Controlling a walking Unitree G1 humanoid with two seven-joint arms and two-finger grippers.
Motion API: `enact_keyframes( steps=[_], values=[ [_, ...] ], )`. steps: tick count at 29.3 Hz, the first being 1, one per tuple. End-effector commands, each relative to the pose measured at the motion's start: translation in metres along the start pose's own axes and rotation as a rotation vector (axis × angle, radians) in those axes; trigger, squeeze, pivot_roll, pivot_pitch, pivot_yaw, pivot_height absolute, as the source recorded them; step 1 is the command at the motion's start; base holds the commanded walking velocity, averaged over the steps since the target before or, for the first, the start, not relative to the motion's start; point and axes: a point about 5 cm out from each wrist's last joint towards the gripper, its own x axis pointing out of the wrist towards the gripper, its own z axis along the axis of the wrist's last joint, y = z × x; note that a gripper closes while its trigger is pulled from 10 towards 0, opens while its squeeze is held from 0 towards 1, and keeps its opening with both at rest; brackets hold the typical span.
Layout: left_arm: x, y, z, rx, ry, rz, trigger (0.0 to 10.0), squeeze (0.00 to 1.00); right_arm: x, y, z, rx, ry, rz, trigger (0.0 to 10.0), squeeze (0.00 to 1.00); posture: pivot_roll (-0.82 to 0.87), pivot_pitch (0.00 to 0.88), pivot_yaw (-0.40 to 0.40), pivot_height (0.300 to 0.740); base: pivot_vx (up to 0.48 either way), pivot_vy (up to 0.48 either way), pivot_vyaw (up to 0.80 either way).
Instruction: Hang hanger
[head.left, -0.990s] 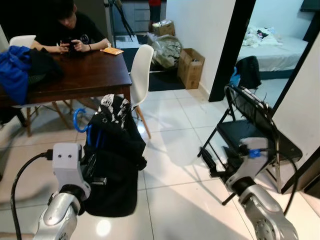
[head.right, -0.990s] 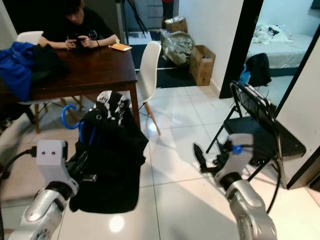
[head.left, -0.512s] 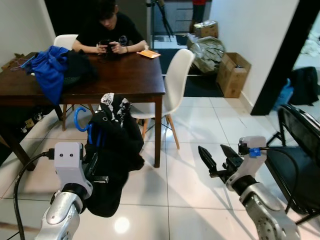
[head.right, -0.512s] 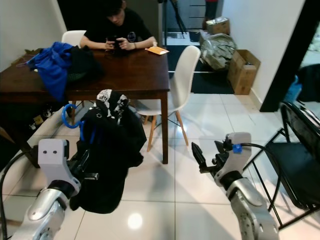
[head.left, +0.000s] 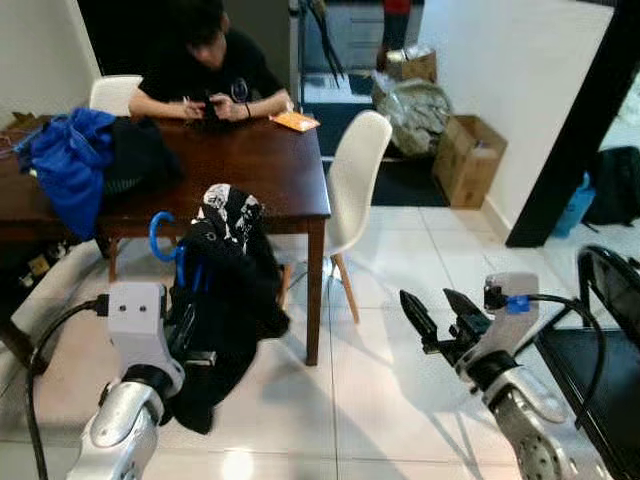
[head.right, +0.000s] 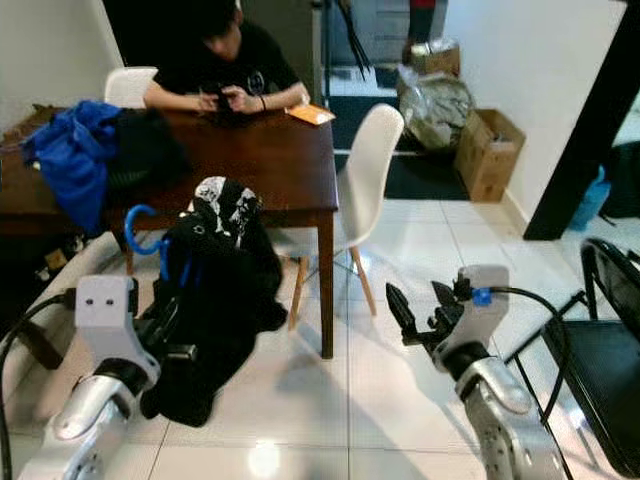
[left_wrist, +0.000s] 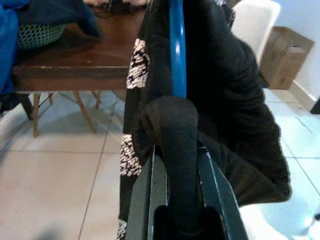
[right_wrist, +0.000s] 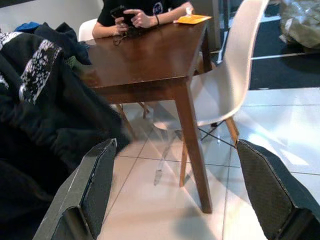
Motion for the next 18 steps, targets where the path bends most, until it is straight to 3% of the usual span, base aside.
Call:
enact_keyframes(
  steps=[1, 18],
  values=[
    [0.0008, 0.0002, 0.009, 0.01, -0.052, 0.001, 10.0, 0.0, -0.0011, -0.0009, -0.0007, 0.003, 0.009, 0.0, 10.0, 0.0, 0.06, 0.003, -0.012, 0.74, 0.424, 0.0, 0.0],
    [0.0028, 0.0007, 0.0097, 0.011, -0.059, 0.003, 10.0, 0.0, 0.0004, -0.0011, -0.0006, -0.004, 0.014, 0.001, 10.0, 0.0, 0.06, 0.005, -0.013, 0.74, 0.424, 0.0, 0.0]
  ],
)
